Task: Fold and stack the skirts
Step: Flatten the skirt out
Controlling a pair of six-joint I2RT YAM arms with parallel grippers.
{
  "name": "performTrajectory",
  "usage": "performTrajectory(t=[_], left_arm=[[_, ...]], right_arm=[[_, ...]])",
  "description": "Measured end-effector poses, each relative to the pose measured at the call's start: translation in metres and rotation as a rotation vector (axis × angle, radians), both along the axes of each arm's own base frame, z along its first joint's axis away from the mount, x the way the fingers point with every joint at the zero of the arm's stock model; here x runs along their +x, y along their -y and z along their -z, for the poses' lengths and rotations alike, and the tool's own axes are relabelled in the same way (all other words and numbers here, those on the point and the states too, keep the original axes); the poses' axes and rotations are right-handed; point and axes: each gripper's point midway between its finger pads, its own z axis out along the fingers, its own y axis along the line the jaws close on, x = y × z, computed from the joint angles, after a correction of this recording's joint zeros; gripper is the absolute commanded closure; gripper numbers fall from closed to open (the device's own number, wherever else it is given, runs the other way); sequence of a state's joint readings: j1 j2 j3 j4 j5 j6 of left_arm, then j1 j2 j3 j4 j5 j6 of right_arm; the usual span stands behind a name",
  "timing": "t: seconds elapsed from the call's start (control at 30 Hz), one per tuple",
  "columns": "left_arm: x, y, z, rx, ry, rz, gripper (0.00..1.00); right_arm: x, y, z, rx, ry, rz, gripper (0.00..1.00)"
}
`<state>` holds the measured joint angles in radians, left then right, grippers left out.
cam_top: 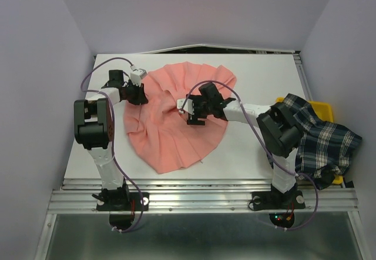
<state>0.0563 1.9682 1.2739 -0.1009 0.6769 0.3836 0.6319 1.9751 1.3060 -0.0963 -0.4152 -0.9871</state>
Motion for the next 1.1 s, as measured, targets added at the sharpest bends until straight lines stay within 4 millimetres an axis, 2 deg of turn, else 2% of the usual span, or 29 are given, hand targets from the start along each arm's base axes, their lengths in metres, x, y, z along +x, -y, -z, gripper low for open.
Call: performTrajectory(t=[0.13, 0.23, 0.33, 0.47, 0.5, 0.6, 0.67, 0.8, 1.1], left_arm=[[0.0, -0.001, 0.0, -0.002, 0.0, -0.002, 1.0], [0.0, -0.001, 0.0, -0.003, 0.0, -0.003, 1.0], [0.001, -0.001, -0.001, -0.006, 0.001, -0.005, 1.0], [0.001, -0.001, 0.003, -0.017, -0.013, -0.017, 1.0], [0.001, -0.002, 0.006, -0.028, -0.027, -0.023, 1.0], [0.007, -0.002, 0.016, -0.085, -0.072, -0.04, 1.0], [0.014, -0.003, 0.016, -0.12, -0.084, -0.052, 1.0], [0.018, -0.005, 0.016, -0.163, -0.107, -0.072, 1.0], [0.018, -0.005, 0.016, -0.168, -0.119, -0.082, 1.0]], right_arm=[[0.007, 0.001, 0.0, 0.011, 0.053, 0.06, 0.16], [0.014, 0.008, -0.013, 0.027, 0.098, 0.12, 0.17], [0.021, 0.015, -0.035, 0.058, 0.137, 0.168, 0.22], [0.025, 0.02, -0.08, 0.117, 0.204, 0.194, 0.32], [0.025, 0.021, -0.087, 0.128, 0.213, 0.192, 0.37], [0.016, 0.018, -0.1, 0.148, 0.212, 0.146, 0.39], [0.01, 0.016, -0.096, 0.14, 0.19, 0.118, 0.39], [-0.008, 0.013, -0.075, 0.103, 0.12, 0.06, 0.39], [-0.052, -0.015, -0.029, 0.071, 0.05, -0.038, 0.39]])
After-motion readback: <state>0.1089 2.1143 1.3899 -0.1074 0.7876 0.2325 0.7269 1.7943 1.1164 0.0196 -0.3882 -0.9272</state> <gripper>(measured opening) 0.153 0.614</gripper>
